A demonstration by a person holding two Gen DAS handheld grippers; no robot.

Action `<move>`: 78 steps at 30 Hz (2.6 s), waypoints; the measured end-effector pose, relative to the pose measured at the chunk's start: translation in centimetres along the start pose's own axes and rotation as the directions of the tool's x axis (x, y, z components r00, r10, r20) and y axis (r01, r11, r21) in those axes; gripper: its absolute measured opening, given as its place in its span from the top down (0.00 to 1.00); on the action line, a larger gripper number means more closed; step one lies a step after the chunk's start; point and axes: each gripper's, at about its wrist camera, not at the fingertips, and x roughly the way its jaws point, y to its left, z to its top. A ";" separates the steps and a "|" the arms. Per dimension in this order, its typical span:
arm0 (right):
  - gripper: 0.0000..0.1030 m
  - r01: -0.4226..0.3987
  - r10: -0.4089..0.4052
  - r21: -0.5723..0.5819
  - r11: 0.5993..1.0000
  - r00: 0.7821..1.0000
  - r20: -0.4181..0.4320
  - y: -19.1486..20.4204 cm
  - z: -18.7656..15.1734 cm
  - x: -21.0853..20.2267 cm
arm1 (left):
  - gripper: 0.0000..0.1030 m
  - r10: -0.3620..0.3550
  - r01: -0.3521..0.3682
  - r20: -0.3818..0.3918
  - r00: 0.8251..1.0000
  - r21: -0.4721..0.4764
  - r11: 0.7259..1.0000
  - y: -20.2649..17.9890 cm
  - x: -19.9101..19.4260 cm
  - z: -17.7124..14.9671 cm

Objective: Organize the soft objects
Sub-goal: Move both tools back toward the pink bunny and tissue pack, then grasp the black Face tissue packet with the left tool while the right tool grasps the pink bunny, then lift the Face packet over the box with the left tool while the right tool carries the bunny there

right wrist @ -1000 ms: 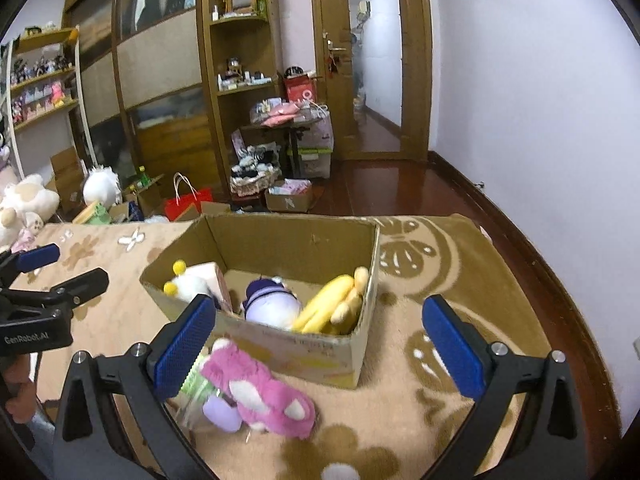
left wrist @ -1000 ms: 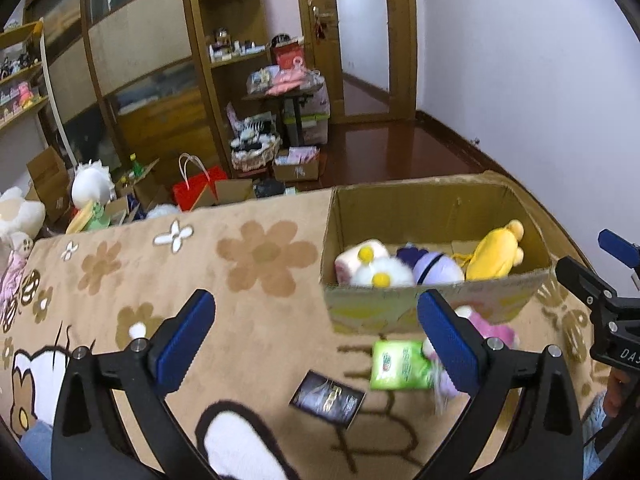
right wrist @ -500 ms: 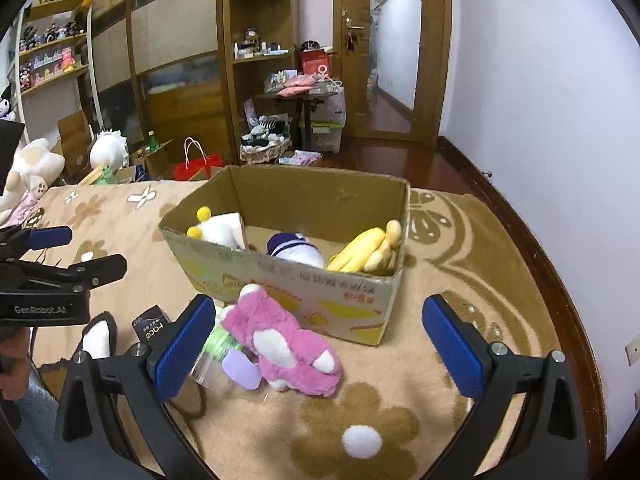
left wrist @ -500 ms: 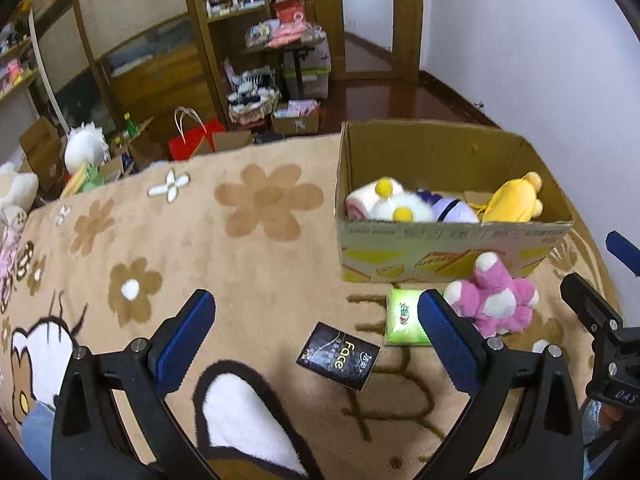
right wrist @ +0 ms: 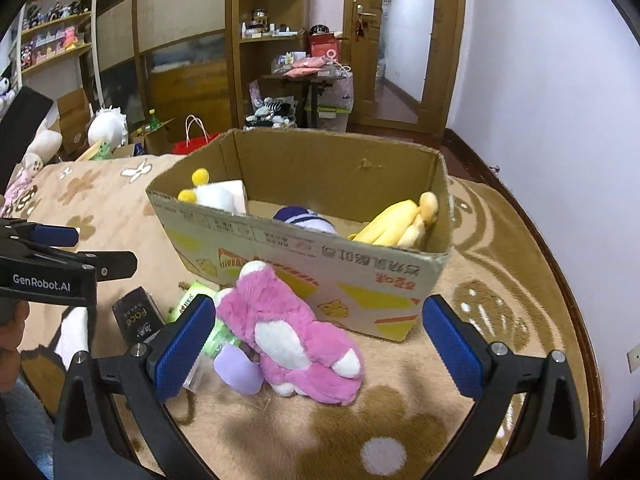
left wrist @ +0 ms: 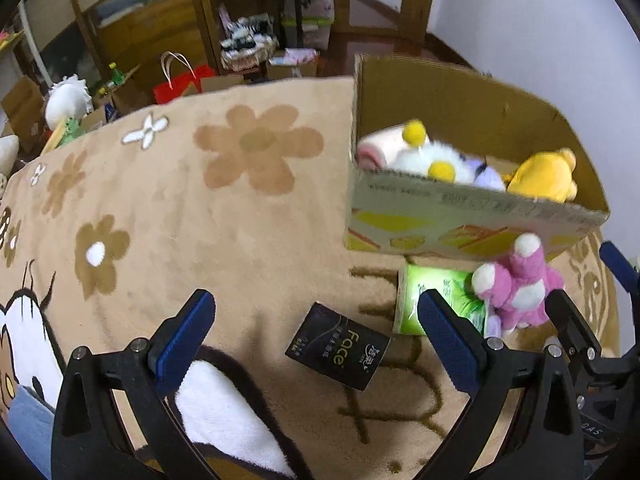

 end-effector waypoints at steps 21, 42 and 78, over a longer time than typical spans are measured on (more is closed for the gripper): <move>0.00 0.024 -0.027 -0.021 0.999 0.992 -0.126 0.6 -1.8 5.2 | 0.03 -0.030 0.023 -0.262 0.965 -0.028 0.999 0.4 6.0 -1.9; 0.40 -0.038 0.031 -0.029 0.999 0.978 -0.207 1.3 -2.6 6.7 | 0.29 0.008 -0.010 -0.288 0.958 -0.006 1.000 -1.1 6.8 -3.5; 0.44 0.046 -0.059 0.083 0.995 0.985 0.165 -1.9 1.4 -6.6 | 0.29 0.092 -0.109 0.438 0.894 0.014 0.994 -3.3 -10.2 -2.3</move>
